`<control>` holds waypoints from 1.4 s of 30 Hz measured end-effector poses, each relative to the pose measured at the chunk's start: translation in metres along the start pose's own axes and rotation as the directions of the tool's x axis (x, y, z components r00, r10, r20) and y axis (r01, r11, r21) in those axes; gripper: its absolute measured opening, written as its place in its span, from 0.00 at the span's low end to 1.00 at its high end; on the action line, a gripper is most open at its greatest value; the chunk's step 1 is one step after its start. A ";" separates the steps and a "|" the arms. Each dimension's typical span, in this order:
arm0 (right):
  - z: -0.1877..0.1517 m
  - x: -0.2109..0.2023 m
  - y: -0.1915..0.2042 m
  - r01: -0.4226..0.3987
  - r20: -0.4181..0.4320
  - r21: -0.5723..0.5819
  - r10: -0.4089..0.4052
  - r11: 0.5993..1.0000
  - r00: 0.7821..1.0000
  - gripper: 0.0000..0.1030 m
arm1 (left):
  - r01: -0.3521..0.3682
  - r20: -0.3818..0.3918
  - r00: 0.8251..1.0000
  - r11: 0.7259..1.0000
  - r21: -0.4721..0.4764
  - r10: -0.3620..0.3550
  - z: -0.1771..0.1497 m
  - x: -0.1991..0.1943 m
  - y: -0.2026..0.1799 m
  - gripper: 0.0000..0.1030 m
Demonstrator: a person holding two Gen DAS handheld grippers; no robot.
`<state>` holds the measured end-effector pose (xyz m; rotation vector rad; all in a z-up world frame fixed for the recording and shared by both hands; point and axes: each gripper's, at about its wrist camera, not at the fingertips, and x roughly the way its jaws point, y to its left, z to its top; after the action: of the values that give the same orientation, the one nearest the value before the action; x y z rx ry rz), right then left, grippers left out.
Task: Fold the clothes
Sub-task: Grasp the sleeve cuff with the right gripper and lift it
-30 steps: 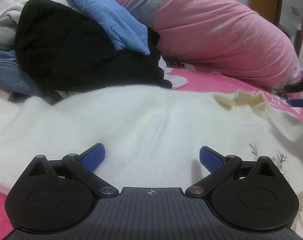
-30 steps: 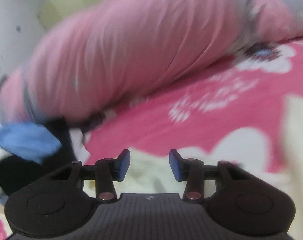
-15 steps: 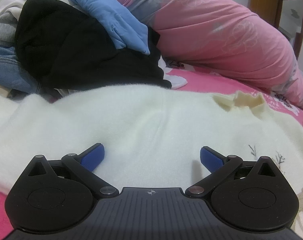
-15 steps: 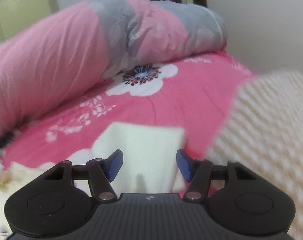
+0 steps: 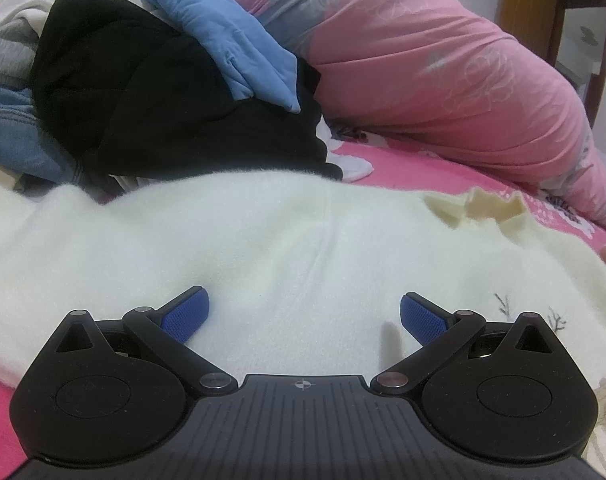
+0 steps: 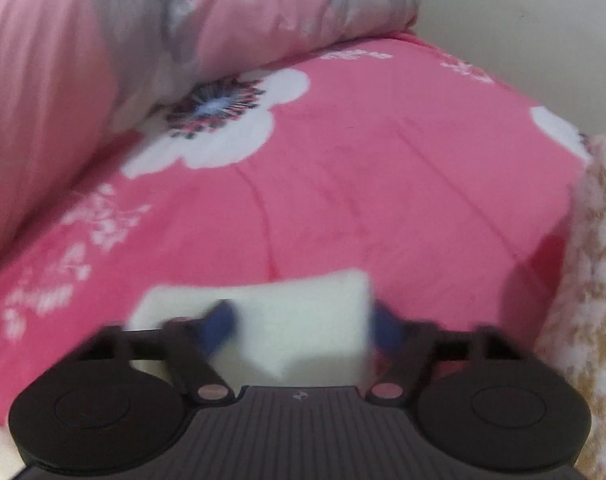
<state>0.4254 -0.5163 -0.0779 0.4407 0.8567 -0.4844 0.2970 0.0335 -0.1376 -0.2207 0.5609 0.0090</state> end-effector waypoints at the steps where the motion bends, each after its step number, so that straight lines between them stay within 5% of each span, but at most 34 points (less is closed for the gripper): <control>1: -0.001 -0.010 0.001 -0.014 0.018 -0.010 0.014 1.000 1.000 0.29 | 0.002 0.001 1.000 1.000 -0.003 -0.002 0.000 0.000 0.001 1.00; 5: -0.014 -0.081 0.001 -0.090 0.182 -0.038 0.095 0.995 0.979 0.24 | 0.005 0.003 1.000 1.000 -0.008 -0.005 0.000 -0.001 0.001 1.00; 9: -0.041 -0.182 -0.018 -0.095 0.419 -0.085 0.122 0.992 0.900 0.23 | -0.002 -0.001 1.000 1.000 -0.001 0.002 0.000 0.000 0.000 1.00; 12: -0.058 -0.228 -0.059 -0.085 0.499 -0.012 0.079 0.996 0.863 0.23 | -0.013 -0.007 1.000 1.000 0.010 0.013 0.000 0.000 -0.002 1.00; 18: -0.073 -0.216 -0.138 -0.127 0.451 0.251 0.000 0.960 0.893 0.23 | -0.053 -0.031 0.998 0.997 0.055 0.055 0.001 0.004 -0.010 1.00; 22: -0.085 -0.213 -0.161 -0.210 0.483 0.332 0.025 0.920 0.875 0.23 | -0.102 -0.035 0.994 0.986 0.135 0.108 0.011 -0.001 -0.026 0.97; 26: -0.103 -0.214 -0.167 -0.253 0.552 0.323 0.035 0.912 0.833 0.23 | -0.030 0.032 0.999 0.976 0.214 0.024 0.024 -0.027 -0.068 0.97; 29: -0.114 -0.215 -0.168 -0.272 0.610 0.292 0.041 0.917 0.791 0.23 | 0.078 -0.017 0.997 0.942 0.328 -0.077 0.027 -0.027 -0.131 0.97; 33: -0.127 -0.202 -0.170 -0.300 0.664 0.251 0.062 0.920 0.745 0.23 | 0.180 -0.052 0.983 0.843 0.507 -0.178 0.009 -0.012 -0.218 0.96; 36: -0.140 -0.195 -0.173 -0.297 0.711 0.208 0.064 0.932 0.700 0.23 | 0.206 -0.058 0.975 0.779 0.592 -0.213 -0.011 0.008 -0.269 0.81; 38: -0.148 -0.194 -0.173 -0.297 0.733 0.189 0.067 0.936 0.677 0.24 | 0.234 -0.126 0.972 0.760 0.606 -0.199 -0.023 0.028 -0.290 0.72; 42: -0.155 -0.192 -0.174 -0.283 0.760 0.120 0.095 0.952 0.642 0.24 | 0.246 -0.150 0.969 0.755 0.608 -0.194 -0.029 0.053 -0.310 0.78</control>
<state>0.1257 -0.5287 -0.0449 0.4809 -0.0679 -0.5100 0.3478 -0.2776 -0.1260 0.3707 0.5842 -0.4180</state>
